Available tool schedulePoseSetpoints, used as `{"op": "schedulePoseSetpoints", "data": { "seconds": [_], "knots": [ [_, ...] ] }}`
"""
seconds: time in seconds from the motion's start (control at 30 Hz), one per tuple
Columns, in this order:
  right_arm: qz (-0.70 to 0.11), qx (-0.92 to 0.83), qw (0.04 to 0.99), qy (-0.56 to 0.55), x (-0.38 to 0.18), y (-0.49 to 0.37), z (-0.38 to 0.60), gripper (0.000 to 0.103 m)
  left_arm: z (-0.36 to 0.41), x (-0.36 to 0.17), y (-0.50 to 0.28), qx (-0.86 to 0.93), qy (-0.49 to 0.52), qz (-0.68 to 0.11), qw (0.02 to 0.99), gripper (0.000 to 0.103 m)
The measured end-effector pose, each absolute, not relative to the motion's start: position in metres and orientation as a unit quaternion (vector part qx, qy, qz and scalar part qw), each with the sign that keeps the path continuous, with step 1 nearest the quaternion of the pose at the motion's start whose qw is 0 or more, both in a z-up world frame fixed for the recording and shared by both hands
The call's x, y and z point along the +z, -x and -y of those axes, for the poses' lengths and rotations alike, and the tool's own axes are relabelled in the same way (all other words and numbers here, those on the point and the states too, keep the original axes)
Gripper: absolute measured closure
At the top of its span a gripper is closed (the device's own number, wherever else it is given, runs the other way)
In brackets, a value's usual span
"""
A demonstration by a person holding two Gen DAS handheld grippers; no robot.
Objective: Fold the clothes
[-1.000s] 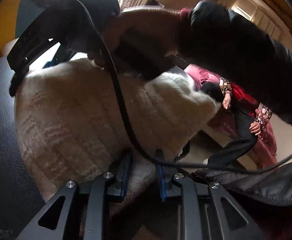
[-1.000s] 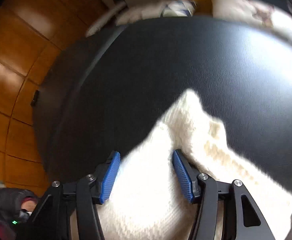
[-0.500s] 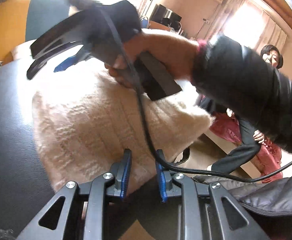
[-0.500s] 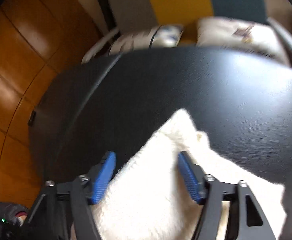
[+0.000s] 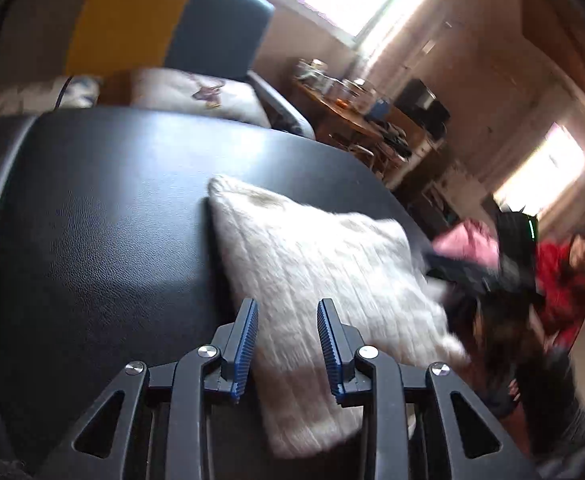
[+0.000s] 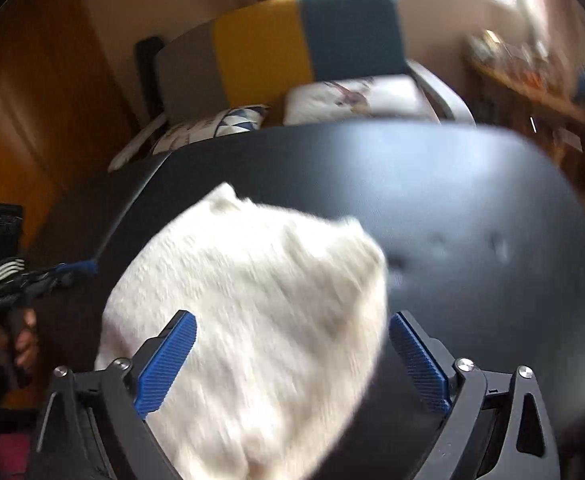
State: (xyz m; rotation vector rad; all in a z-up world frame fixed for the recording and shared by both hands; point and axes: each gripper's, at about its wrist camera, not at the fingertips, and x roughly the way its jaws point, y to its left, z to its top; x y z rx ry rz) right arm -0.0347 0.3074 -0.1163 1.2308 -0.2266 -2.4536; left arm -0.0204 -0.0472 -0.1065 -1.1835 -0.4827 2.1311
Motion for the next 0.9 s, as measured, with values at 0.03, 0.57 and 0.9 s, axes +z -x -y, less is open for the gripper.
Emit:
{"op": "schedulePoseSetpoints", "data": {
  "seconds": [0.03,0.57,0.9],
  "knots": [
    [0.135,-0.862,0.209,-0.442,-0.123,0.03,-0.322,0.002,0.05,-0.111,0.028,0.805,0.457,0.2,0.321,0.069],
    [0.328,-0.774,0.253,-0.479,-0.189,0.047,-0.33,0.0,0.046,-0.164,0.094,0.737,0.51,0.282,0.341,0.049],
    [0.326,-0.772,0.265,-0.477,-0.197,0.045,-0.306,0.0,0.014,-0.179,0.098,0.717,0.527,0.277,0.361,0.036]
  ]
}}
